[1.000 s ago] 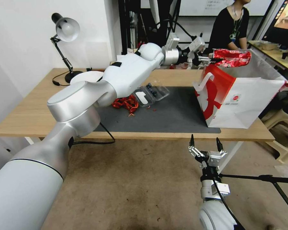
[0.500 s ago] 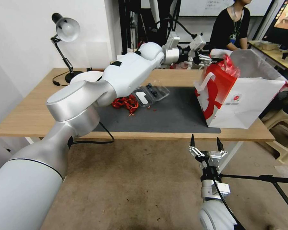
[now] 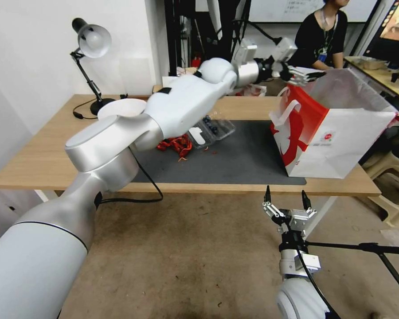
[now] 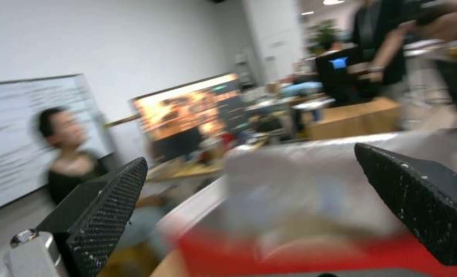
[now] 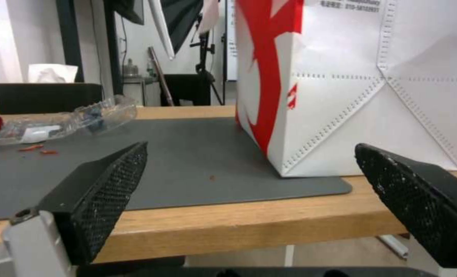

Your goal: Pick up the trash from the table and place it into the takeout bag.

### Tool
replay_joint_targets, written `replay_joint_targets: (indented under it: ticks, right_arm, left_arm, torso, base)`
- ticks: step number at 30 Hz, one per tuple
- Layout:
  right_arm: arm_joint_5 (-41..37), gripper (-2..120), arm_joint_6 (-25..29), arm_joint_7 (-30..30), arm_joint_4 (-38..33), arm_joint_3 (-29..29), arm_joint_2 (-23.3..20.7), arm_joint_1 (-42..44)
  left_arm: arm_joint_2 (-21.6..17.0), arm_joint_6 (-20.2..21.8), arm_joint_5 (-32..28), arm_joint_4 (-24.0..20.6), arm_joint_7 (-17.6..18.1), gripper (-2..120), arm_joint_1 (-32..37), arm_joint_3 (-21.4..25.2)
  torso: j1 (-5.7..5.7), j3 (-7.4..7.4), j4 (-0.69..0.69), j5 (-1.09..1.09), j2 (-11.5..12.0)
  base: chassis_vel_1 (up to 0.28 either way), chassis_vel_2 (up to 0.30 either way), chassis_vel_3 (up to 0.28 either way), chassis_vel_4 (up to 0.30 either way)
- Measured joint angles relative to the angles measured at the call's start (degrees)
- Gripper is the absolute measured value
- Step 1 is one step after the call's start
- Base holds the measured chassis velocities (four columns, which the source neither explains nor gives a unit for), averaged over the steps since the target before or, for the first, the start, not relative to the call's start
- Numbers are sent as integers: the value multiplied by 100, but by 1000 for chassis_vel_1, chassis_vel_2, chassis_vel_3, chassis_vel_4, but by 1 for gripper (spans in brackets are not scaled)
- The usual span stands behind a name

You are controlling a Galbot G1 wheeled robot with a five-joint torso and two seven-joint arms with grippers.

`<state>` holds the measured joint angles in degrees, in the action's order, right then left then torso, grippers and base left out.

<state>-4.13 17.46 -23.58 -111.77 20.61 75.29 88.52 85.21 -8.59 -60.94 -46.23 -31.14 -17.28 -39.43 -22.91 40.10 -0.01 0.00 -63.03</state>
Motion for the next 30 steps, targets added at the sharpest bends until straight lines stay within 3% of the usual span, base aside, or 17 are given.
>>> replay_joint_targets:
  ticks: [3,7,9,18,21,30]
  right_arm:
    - [1,100,-4,0,-10,6,-17,11]
    - [3,100,-22,0,-13,6,-20,2]
    - [3,100,-27,0,-14,4,-25,0]
    - [3,100,-45,-6,-25,-3,-49,-6]
    - [3,100,-45,-8,-25,-5,-49,-6]
    - [6,100,-63,-8,-34,-28,-58,-13]
  left_arm:
    - [-579,-91,-69,-260,381,100,238,58]
    - [-986,-69,-288,-660,743,100,492,164]
    - [-1061,-52,-306,-740,819,100,550,199]
    - [-1681,114,-327,-1631,2139,100,1205,610]
    - [-1967,191,-334,-1957,2410,100,1470,778]
    - [-2881,323,-168,-2689,2784,100,2177,1303]
  torso:
    - [-1,0,8,-4,1]
    - [0,0,2,-2,0]
    - [0,0,0,-1,0]
    - [0,0,-1,0,0]
    - [0,0,2,-1,0]
    - [0,0,2,-1,0]
  base:
    - [0,0,0,0]
    - [0,0,0,0]
    - [0,0,0,0]
    - [0,0,0,0]
    - [0,0,0,0]
    - [0,0,0,0]
